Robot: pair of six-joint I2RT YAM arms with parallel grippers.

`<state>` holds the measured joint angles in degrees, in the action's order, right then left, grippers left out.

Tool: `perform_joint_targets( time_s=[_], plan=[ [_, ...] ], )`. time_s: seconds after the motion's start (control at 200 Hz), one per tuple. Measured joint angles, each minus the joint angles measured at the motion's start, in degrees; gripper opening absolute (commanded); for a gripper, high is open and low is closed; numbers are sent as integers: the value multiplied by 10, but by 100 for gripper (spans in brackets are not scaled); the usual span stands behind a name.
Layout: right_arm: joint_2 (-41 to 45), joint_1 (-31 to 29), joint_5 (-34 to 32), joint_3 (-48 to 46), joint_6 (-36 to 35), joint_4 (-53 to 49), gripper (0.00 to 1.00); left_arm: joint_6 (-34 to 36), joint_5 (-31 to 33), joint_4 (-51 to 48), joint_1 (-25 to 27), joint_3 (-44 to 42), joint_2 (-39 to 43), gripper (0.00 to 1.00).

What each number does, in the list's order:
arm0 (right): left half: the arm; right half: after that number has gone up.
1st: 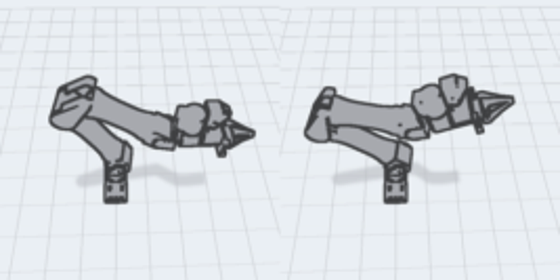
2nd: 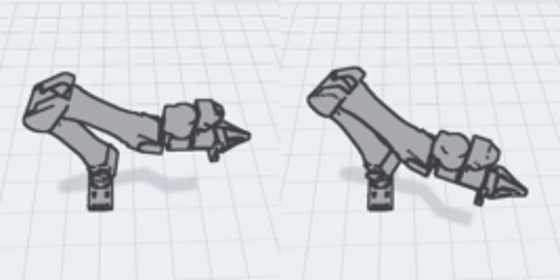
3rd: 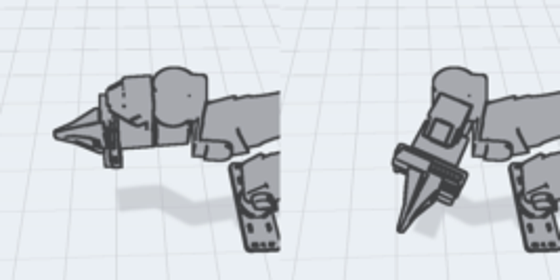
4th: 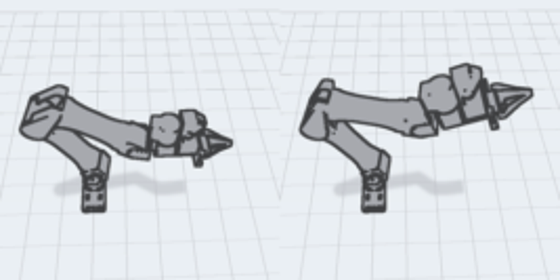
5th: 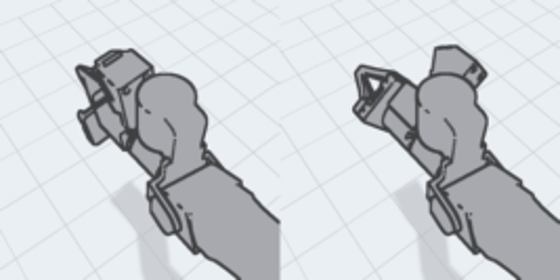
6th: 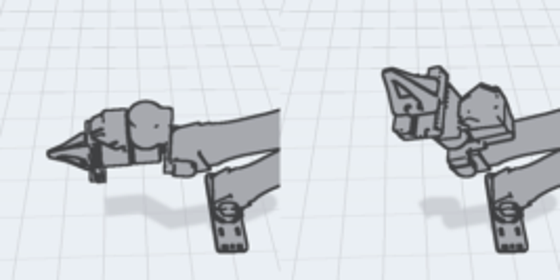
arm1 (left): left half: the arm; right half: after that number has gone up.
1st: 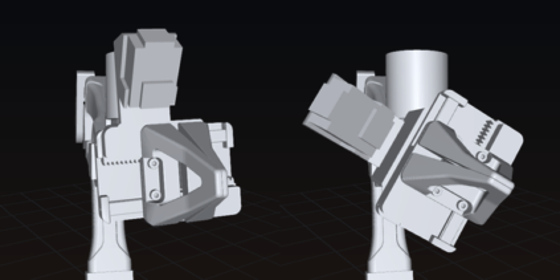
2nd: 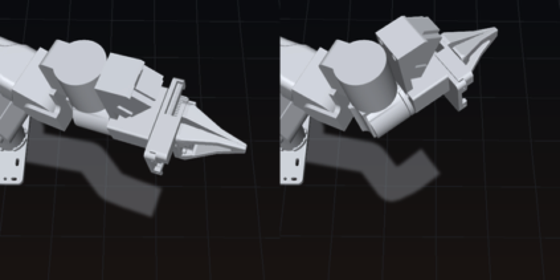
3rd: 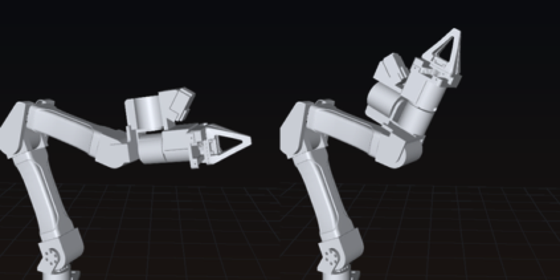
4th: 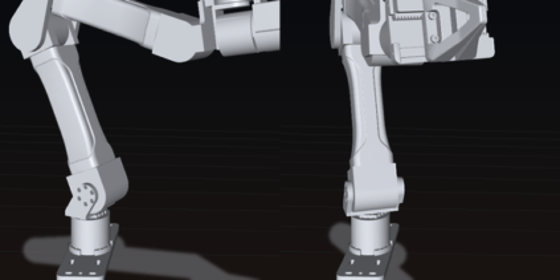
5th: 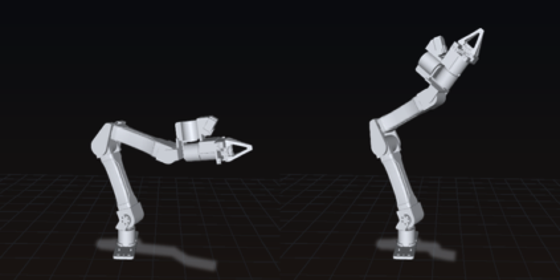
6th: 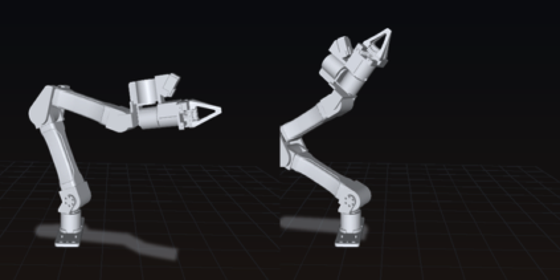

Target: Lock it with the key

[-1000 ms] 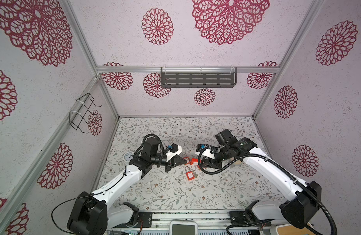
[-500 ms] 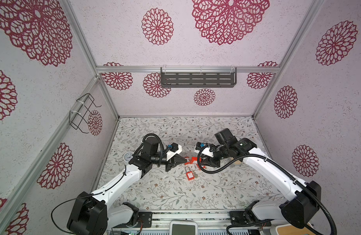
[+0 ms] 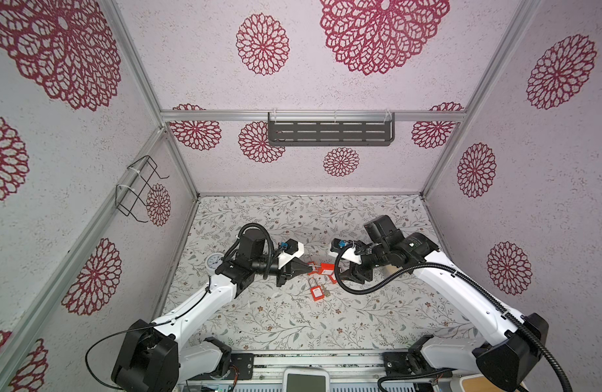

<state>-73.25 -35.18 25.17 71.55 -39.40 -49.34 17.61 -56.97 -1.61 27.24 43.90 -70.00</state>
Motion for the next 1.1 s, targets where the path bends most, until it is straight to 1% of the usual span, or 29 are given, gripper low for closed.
perform_joint_targets(
  time_s=[0.08,0.19,0.325,0.475,0.801,1.011,1.096],
  plan=[
    [-2,2,2,3,1,-24,63,1,-2,0,0,1,0,0],
    [-14,3,8,23,3,-52,56,2,-5,0,0,2,0,0],
    [-39,4,18,47,4,-67,53,3,-10,-2,0,2,0,0],
    [-59,5,26,53,1,-76,51,4,-14,-9,0,2,0,0],
    [-85,5,44,56,-5,-76,39,8,-17,-13,0,2,0,0],
    [-87,5,51,54,-7,-63,27,8,-17,-12,0,2,0,0],
    [-82,5,52,43,-7,-49,25,8,-12,-12,0,2,0,0]
  ],
)
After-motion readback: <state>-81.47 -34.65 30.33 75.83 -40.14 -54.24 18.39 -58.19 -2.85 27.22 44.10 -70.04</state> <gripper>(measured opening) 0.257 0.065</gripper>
